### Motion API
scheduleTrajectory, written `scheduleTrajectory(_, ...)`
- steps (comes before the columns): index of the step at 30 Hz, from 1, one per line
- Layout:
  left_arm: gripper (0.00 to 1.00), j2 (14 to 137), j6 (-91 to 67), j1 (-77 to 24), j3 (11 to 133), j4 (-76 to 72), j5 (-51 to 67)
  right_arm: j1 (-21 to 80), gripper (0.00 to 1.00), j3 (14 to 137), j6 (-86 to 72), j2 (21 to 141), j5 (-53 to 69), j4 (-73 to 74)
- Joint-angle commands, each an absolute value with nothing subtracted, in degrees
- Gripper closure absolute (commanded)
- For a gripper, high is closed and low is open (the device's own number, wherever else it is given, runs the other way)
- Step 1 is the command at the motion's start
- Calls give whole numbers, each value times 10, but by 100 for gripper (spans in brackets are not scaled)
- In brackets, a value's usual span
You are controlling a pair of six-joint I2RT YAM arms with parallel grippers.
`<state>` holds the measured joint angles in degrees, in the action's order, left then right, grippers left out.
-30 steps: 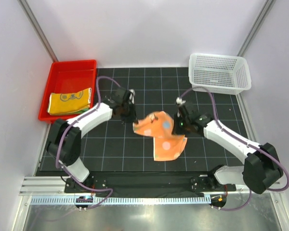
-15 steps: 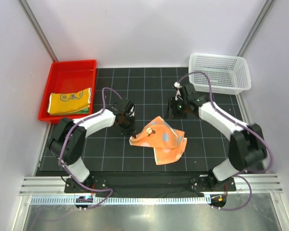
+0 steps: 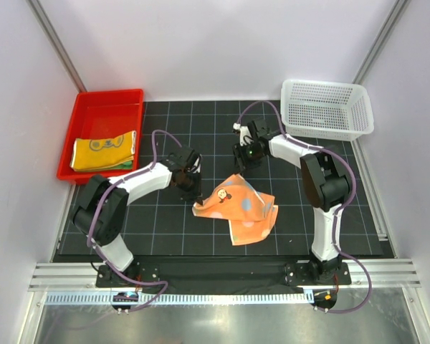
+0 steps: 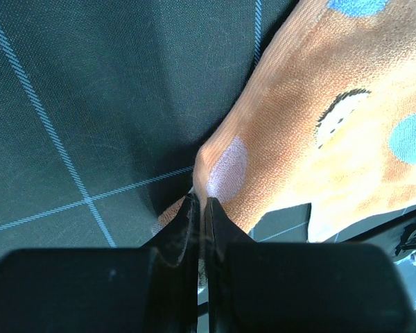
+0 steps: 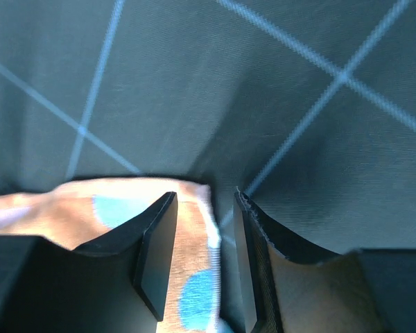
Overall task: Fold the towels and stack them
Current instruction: Flatten out the crumpled towel
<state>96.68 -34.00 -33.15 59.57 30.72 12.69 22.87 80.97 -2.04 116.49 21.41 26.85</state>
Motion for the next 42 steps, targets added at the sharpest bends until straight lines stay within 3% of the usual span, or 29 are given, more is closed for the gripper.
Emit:
scheduleTrajectory(1, 100, 950, -330, -330, 605, 298, 136, 249, 54, 820, 26, 1160, 164, 269)
scheduleTrajectory(14, 100, 944, -329, -329, 606, 302, 122, 272, 58, 783, 37, 1159, 110, 293)
scheduleTrajectory(20, 100, 951, -331, -330, 606, 301, 112, 273, 73, 761, 25, 1155, 164, 281)
scheduleTrajectory(24, 100, 958, -337, -329, 617, 301, 106, 268, 98, 752, 12, 1144, 191, 277)
scheduleTrajectory(33, 100, 986, -295, -320, 721, 345, 83, 232, 99, 724, -76, 979, 153, 209)
scheduleTrajectory(42, 100, 907, -215, -303, 896, 381, 98, 236, 99, 765, -112, 783, 70, 215)
